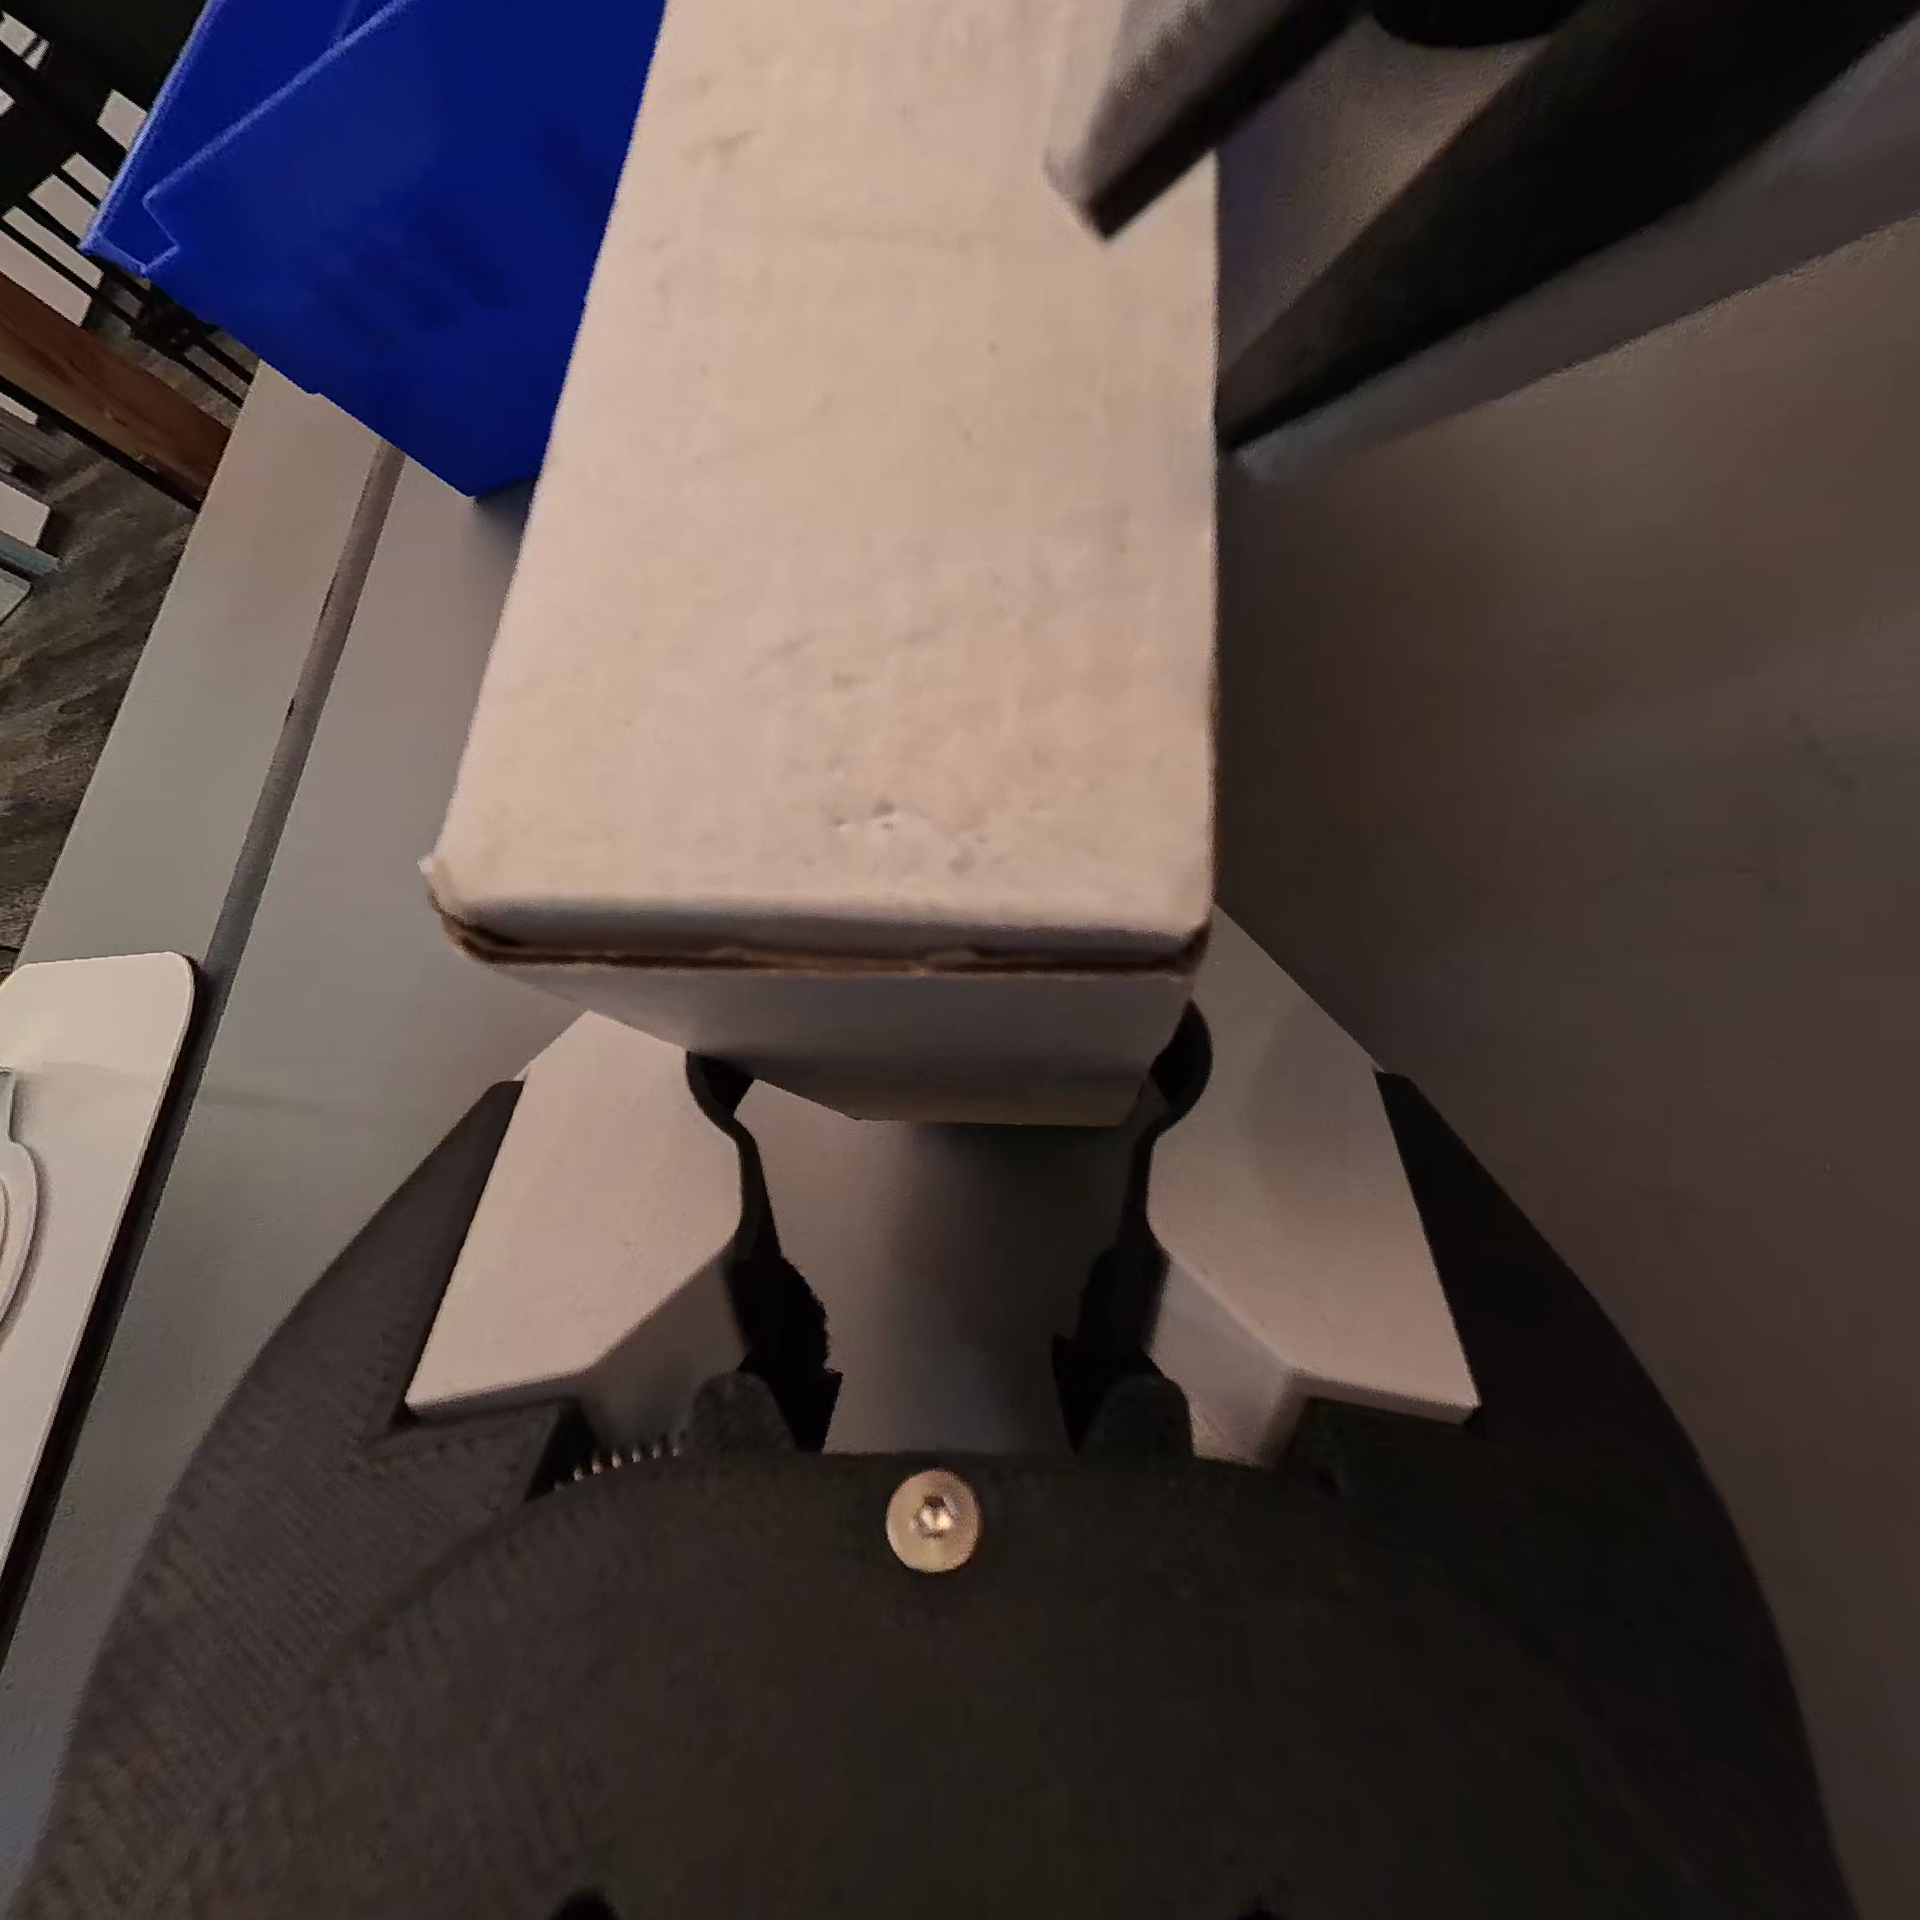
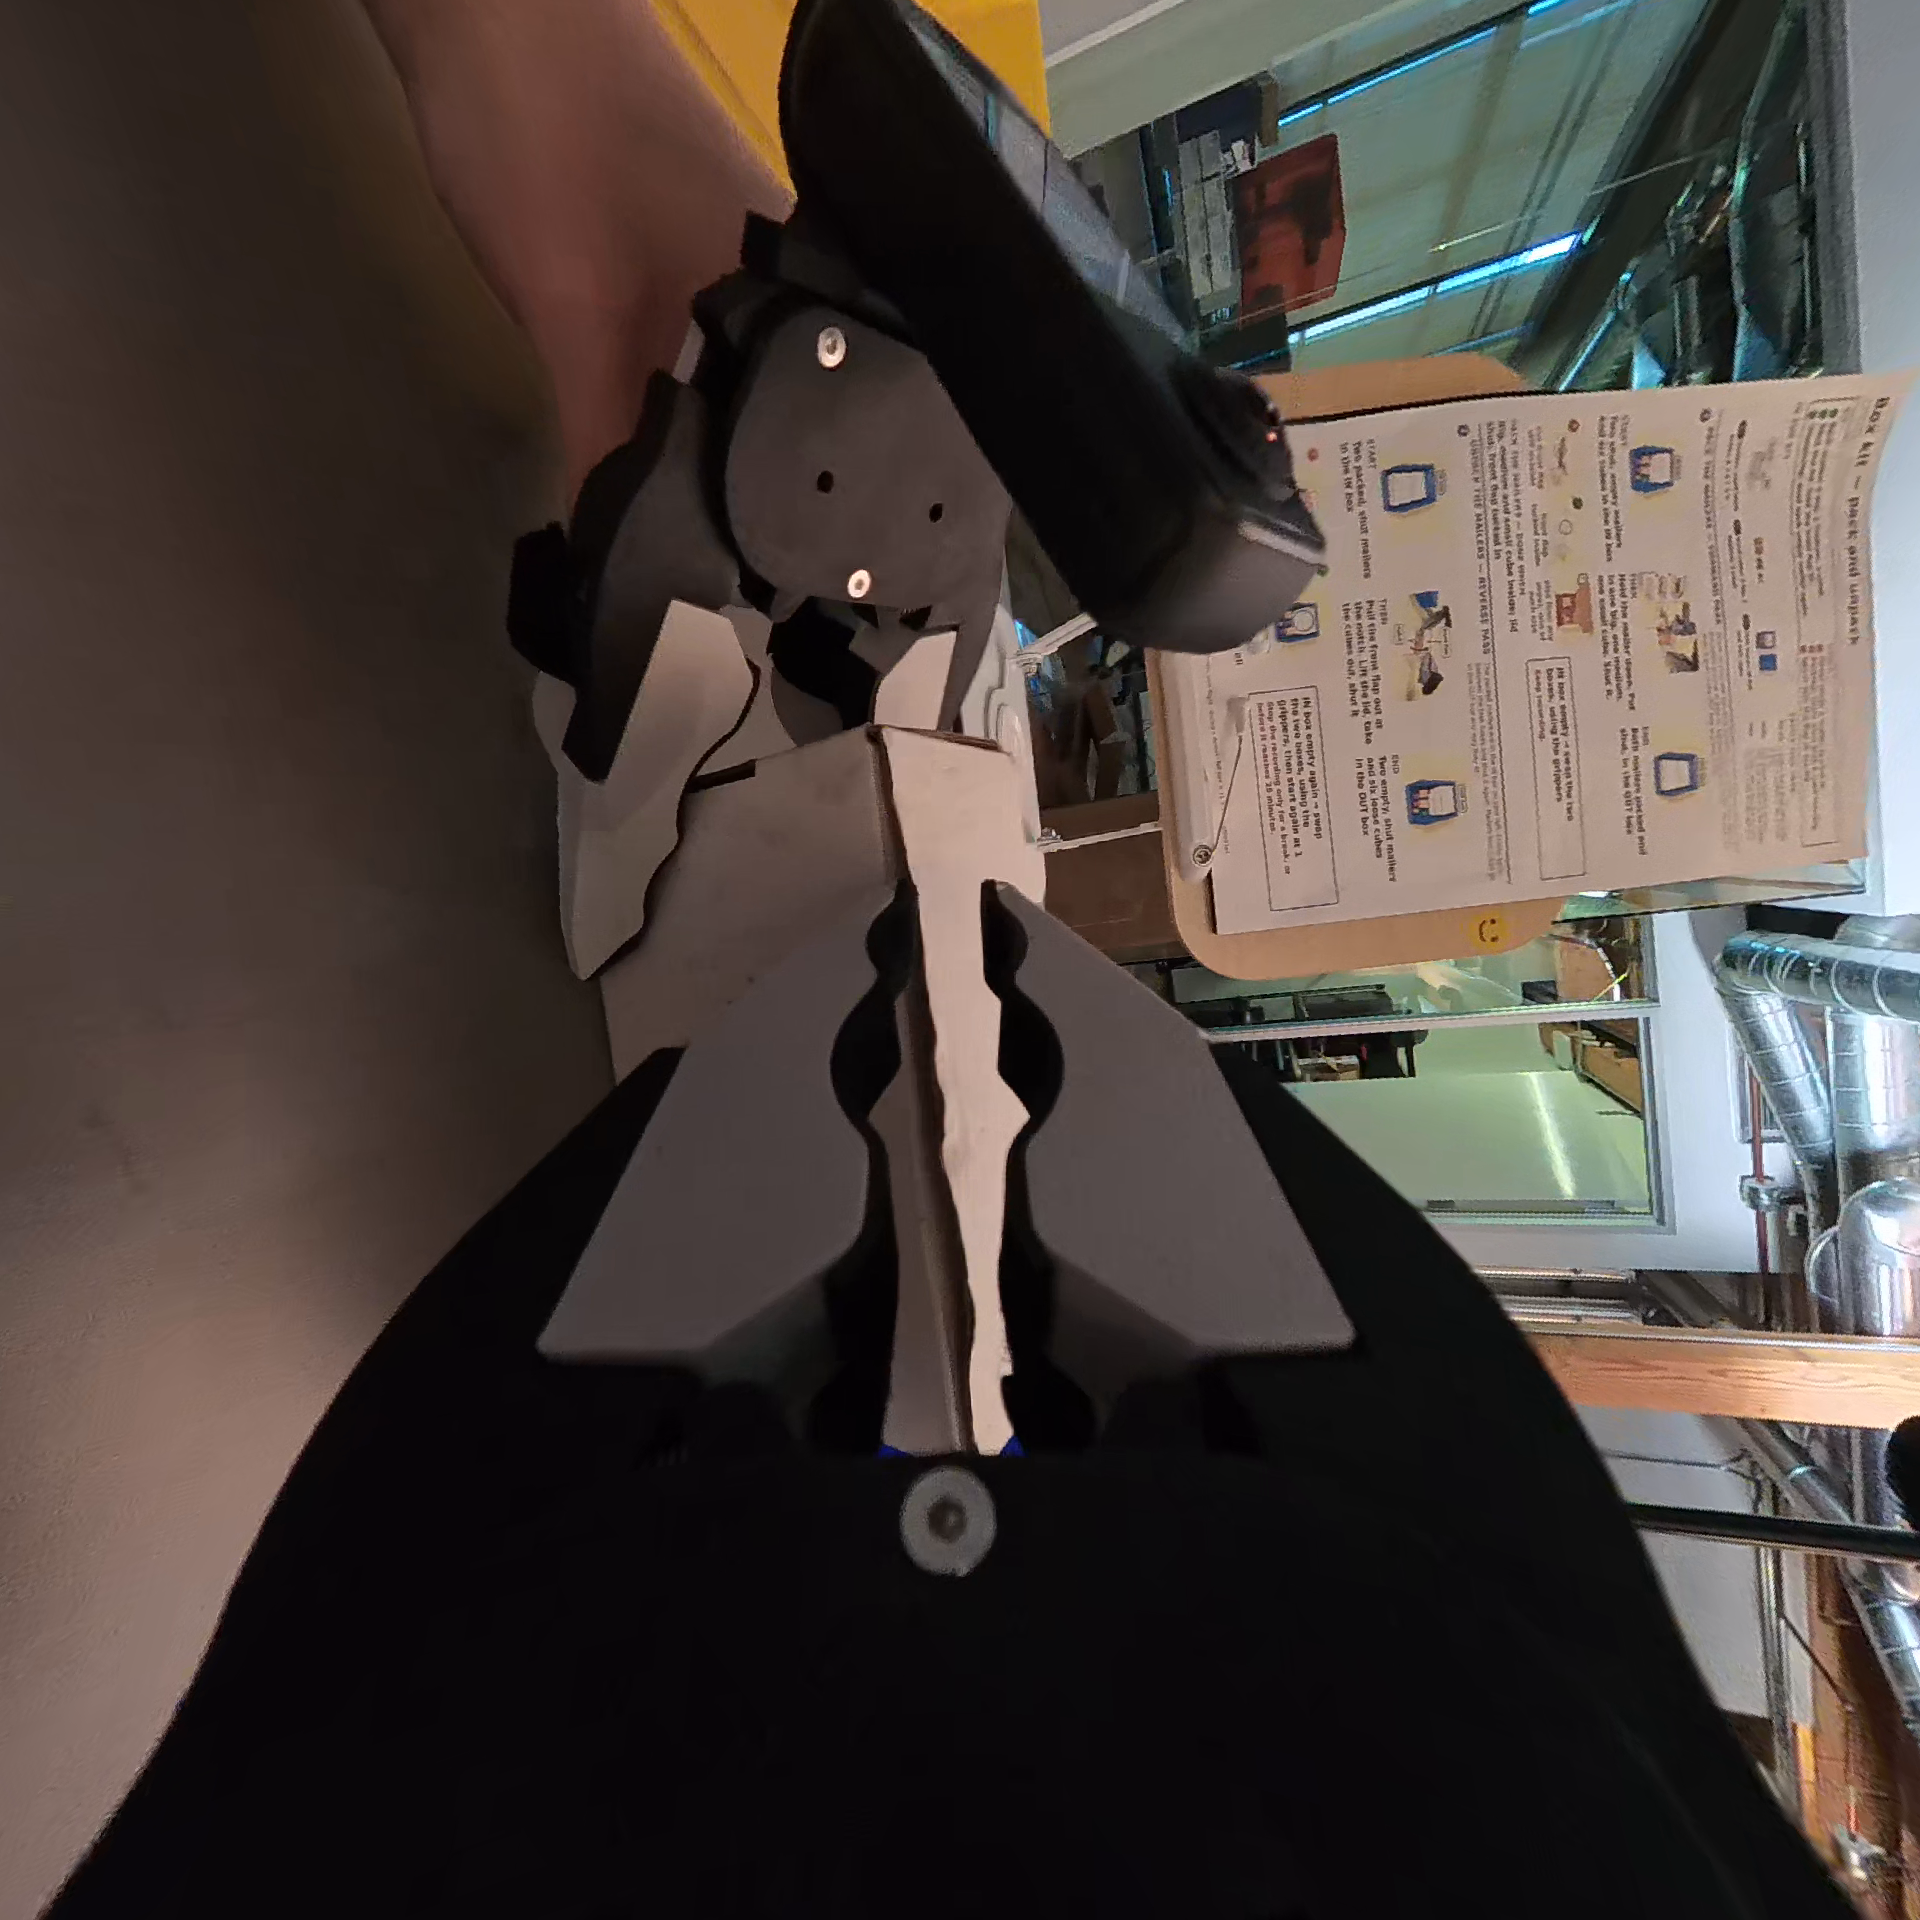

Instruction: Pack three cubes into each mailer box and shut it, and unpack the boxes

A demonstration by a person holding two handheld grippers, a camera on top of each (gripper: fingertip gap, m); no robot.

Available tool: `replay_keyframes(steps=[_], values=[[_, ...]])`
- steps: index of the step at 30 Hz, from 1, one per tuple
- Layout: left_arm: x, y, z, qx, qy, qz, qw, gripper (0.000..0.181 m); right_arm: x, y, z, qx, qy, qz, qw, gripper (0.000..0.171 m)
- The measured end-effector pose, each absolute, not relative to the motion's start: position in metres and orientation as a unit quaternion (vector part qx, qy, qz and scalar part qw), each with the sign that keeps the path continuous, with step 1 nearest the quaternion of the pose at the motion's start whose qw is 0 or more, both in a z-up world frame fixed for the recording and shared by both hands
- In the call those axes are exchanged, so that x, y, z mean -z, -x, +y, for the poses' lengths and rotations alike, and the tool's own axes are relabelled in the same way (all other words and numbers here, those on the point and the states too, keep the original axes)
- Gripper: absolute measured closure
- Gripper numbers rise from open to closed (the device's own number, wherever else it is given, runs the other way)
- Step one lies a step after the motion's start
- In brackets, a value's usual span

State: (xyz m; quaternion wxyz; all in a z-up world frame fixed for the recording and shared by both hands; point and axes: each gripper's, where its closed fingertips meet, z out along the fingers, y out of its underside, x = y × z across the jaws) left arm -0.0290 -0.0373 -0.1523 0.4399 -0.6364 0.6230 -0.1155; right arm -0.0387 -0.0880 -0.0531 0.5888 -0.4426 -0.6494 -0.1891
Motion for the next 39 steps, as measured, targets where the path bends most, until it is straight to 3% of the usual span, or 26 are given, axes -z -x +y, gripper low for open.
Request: replay_keyframes(steps=[19,24,28,34,37,39], values=[[0.153,0.029,-0.037,0.116,0.638,0.624,0.436,0.104,0.051,0.022,-0.078,0.242,0.442,-0.647,0.572,0.160],[0.152,0.029,-0.037,0.107,0.631,0.630,0.441,0.104,0.034,0.021,-0.077,0.240,0.446,-0.622,0.597,0.168],[0.152,0.029,-0.037,0.112,0.633,0.627,0.440,0.105,0.032,0.011,-0.073,0.234,0.468,-0.627,0.577,0.153],[0.150,0.029,-0.038,0.097,0.620,0.636,0.450,0.105,0.033,-0.036,-0.061,0.245,0.517,-0.623,0.533,0.147],[0.150,0.029,-0.038,0.093,0.615,0.639,0.453,0.104,0.036,-0.042,-0.064,0.228,0.525,-0.637,0.517,0.153],[0.149,0.029,-0.038,0.089,0.612,0.641,0.455,0.104,0.043,-0.041,-0.067,0.211,0.534,-0.651,0.497,0.168]])
